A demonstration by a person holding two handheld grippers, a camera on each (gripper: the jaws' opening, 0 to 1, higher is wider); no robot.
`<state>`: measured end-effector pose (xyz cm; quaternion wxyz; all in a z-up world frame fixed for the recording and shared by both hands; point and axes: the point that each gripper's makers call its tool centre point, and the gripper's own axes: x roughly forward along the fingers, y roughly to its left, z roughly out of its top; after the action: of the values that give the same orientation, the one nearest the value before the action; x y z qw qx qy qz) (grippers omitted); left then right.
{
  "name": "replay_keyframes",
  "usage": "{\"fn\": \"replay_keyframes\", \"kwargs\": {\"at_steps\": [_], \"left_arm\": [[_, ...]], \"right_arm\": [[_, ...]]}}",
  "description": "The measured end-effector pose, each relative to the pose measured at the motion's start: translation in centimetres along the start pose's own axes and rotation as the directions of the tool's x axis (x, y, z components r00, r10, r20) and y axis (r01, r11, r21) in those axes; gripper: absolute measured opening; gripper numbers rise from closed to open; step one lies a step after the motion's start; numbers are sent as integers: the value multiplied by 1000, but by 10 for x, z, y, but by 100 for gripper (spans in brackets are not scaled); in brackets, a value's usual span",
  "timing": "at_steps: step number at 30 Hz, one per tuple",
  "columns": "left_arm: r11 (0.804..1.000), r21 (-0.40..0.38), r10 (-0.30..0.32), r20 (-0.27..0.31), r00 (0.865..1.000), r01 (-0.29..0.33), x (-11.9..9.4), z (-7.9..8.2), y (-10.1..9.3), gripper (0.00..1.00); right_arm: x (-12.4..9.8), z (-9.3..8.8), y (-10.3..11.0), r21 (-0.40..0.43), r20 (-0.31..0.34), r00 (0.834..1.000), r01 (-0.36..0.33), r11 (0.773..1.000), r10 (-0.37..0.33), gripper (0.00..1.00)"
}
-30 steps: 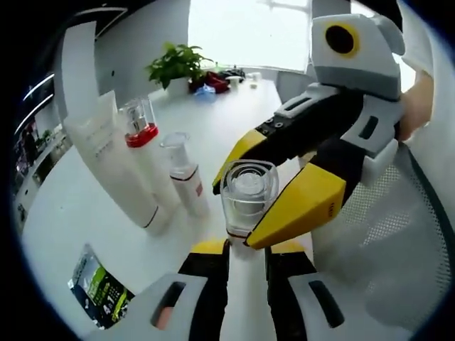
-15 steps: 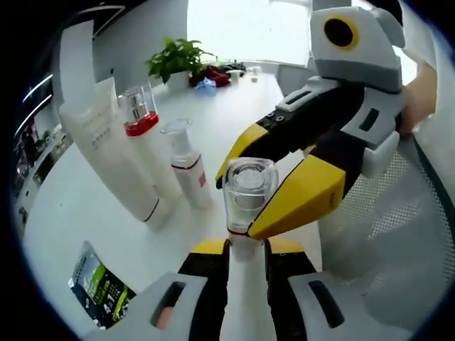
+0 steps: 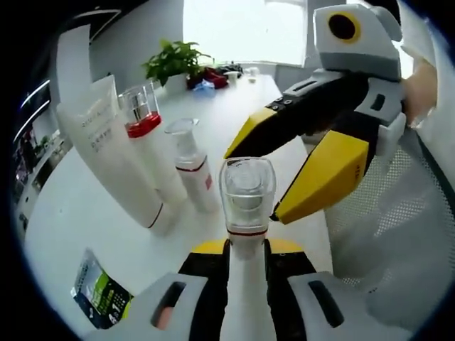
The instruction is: Arrange the skincare products in the storage area until every visible bottle or jar stands upright without overlapping.
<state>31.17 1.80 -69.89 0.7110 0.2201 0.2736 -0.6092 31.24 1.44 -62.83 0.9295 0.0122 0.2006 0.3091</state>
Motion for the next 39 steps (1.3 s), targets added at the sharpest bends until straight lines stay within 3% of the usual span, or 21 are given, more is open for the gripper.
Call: {"fn": "replay_keyframes", "kwargs": {"at_steps": [4, 5, 6, 8, 12, 16, 22, 27, 35, 39], "left_arm": [[1000, 19, -10, -15, 1000, 11, 2, -3, 5, 14], [1000, 21, -10, -19, 1000, 10, 2, -4, 7, 0], [1000, 4, 6, -57, 998, -6, 1, -13, 11, 0], [999, -46, 17, 17, 1000, -16, 8, -4, 15, 0], [1000, -23, 16, 12, 1000, -15, 10, -4, 17, 0], [1000, -13, -3, -1, 1000, 3, 14, -6, 10, 10], [1000, -10, -30, -3, 1000, 30, 20, -3, -2, 13], [999, -15, -41, 4, 999, 41, 24, -1, -7, 13], [999, -7, -50, 6, 999, 50, 17, 3, -11, 17], [998, -1, -63, 11, 998, 63, 12, 6, -15, 22]], "right_arm": [[-7, 3, -5, -11, 3, 1000, 4, 1000, -4, 40], [-9, 3, -6, -14, 3, 1000, 6, 1000, -6, 42], [-10, 3, -7, -14, 3, 1000, 8, 1000, -8, 44], [-14, 3, -10, -5, 3, 1000, 13, 1000, -13, 48], [-15, -3, -17, 3, -10, 999, 33, 999, -33, 50], [-12, -10, -20, 12, -30, 999, 36, 999, -35, 47], [-9, -13, -16, -7, -53, 998, 27, 1000, -28, 42], [-9, -31, -18, -79, -143, 987, 57, 995, -67, 24], [-8, -29, -13, -71, -138, 990, 27, 997, -37, 22], [-10, -20, -12, -75, -110, 994, 12, 997, -20, 22]]}}
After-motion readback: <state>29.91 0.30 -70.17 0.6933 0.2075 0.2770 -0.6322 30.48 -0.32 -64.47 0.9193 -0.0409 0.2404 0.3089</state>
